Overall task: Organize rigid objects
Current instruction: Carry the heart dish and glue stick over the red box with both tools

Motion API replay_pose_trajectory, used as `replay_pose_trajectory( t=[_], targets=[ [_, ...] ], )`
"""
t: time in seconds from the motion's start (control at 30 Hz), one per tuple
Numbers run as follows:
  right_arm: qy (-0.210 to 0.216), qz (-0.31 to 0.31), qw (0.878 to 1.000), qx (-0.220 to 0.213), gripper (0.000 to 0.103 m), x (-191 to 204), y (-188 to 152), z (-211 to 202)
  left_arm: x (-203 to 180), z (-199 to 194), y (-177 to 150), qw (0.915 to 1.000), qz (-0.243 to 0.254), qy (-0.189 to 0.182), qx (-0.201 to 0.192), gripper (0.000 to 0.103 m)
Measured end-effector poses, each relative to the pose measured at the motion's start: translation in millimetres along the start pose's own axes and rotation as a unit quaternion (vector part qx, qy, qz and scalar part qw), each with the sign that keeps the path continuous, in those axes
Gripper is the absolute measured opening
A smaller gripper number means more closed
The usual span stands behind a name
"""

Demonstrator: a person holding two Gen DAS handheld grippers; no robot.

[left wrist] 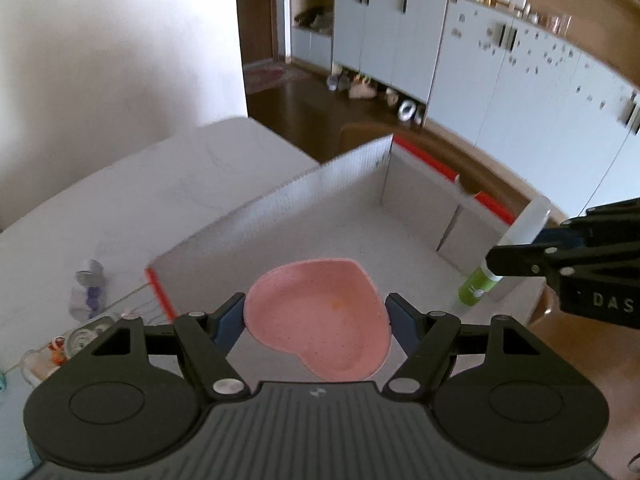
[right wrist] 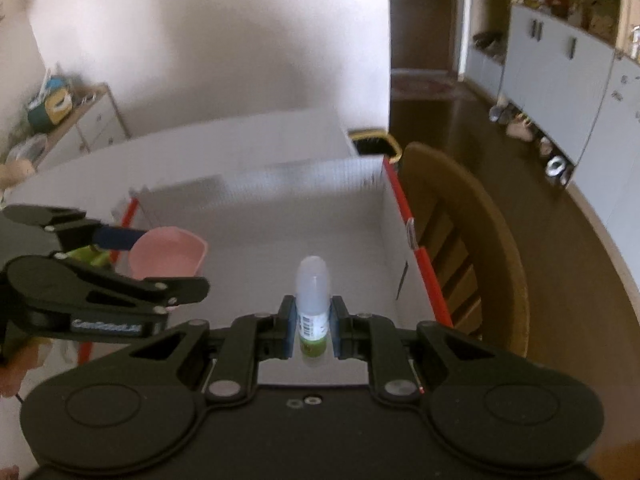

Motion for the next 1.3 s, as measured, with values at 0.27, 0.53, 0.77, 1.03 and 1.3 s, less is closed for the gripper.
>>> replay_pose_trajectory(
  t=[0.27, 0.53, 0.77, 1.03, 1.3],
  targets=[
    [0.016, -0.045, 0.998, 0.030, 0.016, -3.8, 3.8, 31.1, -10.2, 53.1, -4.5, 0.9981, 0.019, 0.020, 0.056, 0.075],
    [0.012, -0.048, 0.998, 0.047, 0.016, -9.5, 20.7, 61.7, -12.7, 88.9, -6.6, 0.9937, 0.019, 0.030, 0.106, 0.075],
    [-0.002, -0.042, 0.997, 0.065, 0.016, -15.7, 24.3, 80.2, -17.8, 104.6, -7.0, 0.9904, 0.006, 0.025, 0.136, 0.075],
    [0.005, -0.033, 0.997, 0.076, 0.016, -16.9, 27.2, 88.2, -26.8, 115.9, -14.0, 0.9869, -0.002, 0.018, 0.160, 0.075],
    [0.028, -0.026, 0.996, 0.075, 0.025, -17.1, 29.4, 79.5, -29.4, 120.0, -23.3, 0.9848, -0.014, 0.015, 0.172, 0.075]
  ],
)
Point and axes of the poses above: each gripper's, at about its wrist camera, not at the fingertips, and z roughly the way its jaws point, x to its left, y to its top, the point moved 10 cm from there along z, roughly the way its jaws point
